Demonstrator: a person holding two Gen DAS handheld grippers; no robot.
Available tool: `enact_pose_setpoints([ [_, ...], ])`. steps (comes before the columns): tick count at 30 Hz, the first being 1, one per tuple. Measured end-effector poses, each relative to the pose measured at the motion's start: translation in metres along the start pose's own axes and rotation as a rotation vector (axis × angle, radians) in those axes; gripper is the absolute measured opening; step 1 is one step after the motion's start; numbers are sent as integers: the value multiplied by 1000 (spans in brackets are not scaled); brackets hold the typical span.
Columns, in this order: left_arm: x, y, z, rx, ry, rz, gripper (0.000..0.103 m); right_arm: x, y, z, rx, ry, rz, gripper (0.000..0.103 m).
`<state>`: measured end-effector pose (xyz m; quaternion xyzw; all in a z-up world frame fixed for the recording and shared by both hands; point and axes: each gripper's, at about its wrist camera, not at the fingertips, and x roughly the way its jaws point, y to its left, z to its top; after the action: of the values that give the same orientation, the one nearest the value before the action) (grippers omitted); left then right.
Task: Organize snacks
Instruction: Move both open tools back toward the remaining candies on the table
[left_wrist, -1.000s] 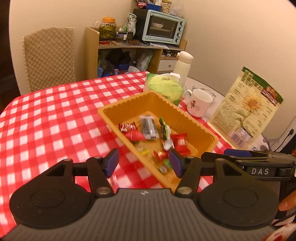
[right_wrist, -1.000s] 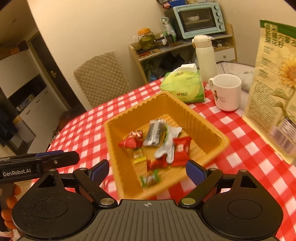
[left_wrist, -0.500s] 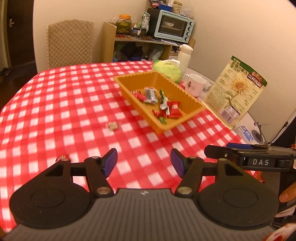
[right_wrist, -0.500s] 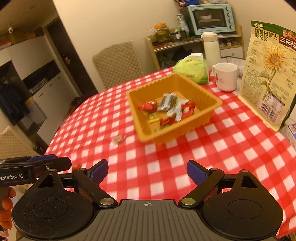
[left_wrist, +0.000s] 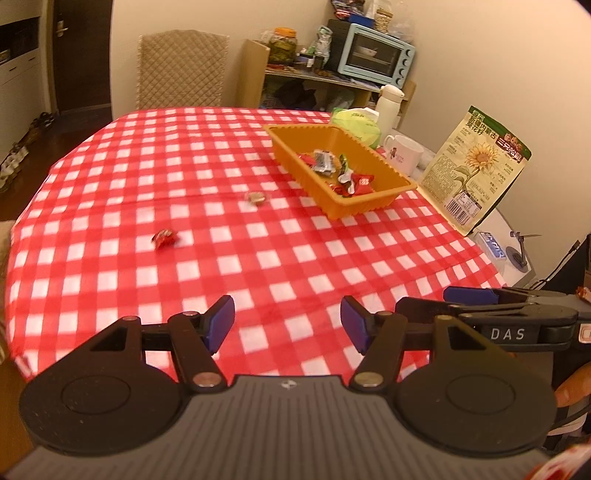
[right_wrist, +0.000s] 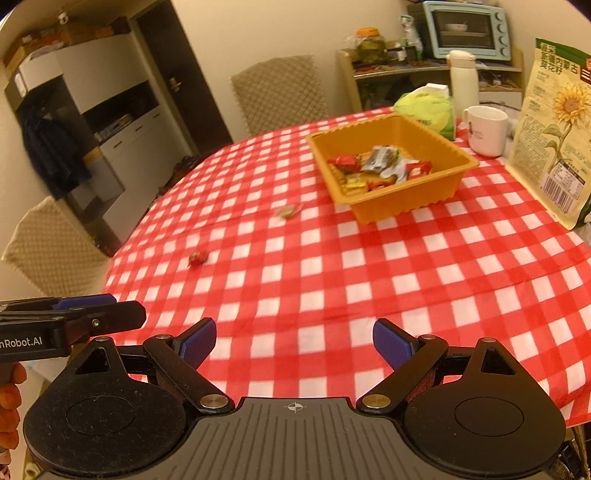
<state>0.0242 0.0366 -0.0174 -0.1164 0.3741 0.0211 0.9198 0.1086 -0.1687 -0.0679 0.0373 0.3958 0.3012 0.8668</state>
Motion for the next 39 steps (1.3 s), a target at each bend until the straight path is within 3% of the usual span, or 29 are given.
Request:
enact_pose_setpoints([
  [16, -24, 18, -33, -24, 1, 92, 60, 13, 28, -28, -49, 63, 65, 91],
  [29, 22, 75, -10, 8, 51, 101, 53, 61, 43, -6, -43, 90, 29, 91],
  [39, 81, 114, 27, 115, 88, 111, 47, 108, 39, 23, 34, 97, -38, 91],
])
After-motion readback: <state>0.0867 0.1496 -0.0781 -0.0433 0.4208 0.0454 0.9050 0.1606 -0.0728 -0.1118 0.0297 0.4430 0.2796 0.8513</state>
